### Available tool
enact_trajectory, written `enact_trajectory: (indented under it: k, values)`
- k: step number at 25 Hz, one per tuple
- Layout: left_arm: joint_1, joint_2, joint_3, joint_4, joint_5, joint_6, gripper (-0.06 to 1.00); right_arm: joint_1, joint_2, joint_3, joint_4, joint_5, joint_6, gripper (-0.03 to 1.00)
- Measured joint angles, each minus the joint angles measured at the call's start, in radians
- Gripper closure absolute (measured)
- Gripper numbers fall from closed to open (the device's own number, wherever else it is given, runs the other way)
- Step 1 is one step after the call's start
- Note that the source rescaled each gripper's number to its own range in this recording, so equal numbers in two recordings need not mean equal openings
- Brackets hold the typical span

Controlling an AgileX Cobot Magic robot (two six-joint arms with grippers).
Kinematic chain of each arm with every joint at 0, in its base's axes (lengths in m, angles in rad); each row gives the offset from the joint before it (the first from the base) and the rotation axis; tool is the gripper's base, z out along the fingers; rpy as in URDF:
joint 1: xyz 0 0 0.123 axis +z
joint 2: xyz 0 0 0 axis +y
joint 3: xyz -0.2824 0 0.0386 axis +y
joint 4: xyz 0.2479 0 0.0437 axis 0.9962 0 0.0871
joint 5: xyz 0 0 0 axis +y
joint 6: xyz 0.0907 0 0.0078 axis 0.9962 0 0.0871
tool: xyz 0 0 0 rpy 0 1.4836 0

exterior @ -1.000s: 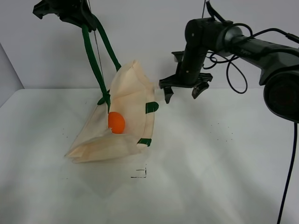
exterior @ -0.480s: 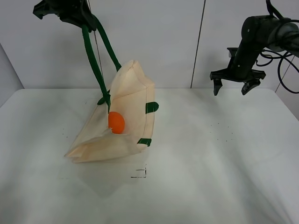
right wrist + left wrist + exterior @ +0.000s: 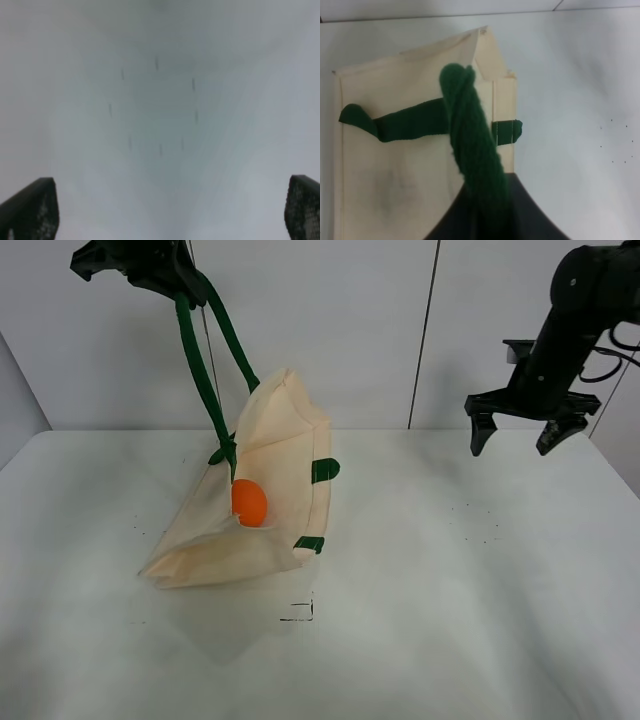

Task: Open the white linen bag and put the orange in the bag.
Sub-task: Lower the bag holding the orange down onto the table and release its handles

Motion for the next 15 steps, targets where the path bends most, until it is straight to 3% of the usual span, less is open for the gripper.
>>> enact_trajectory:
  k: [10, 15]
  values:
    - [0.000, 0.000, 0.000, 0.000, 0.000, 0.001, 0.94, 0.000, -0.695, 0.734, 0.005, 0.001, -0.008, -0.03]
    - [0.000, 0.000, 0.000, 0.000, 0.000, 0.001, 0.94, 0.000, -1.095, 1.014, 0.005, -0.019, -0.003, -0.03]
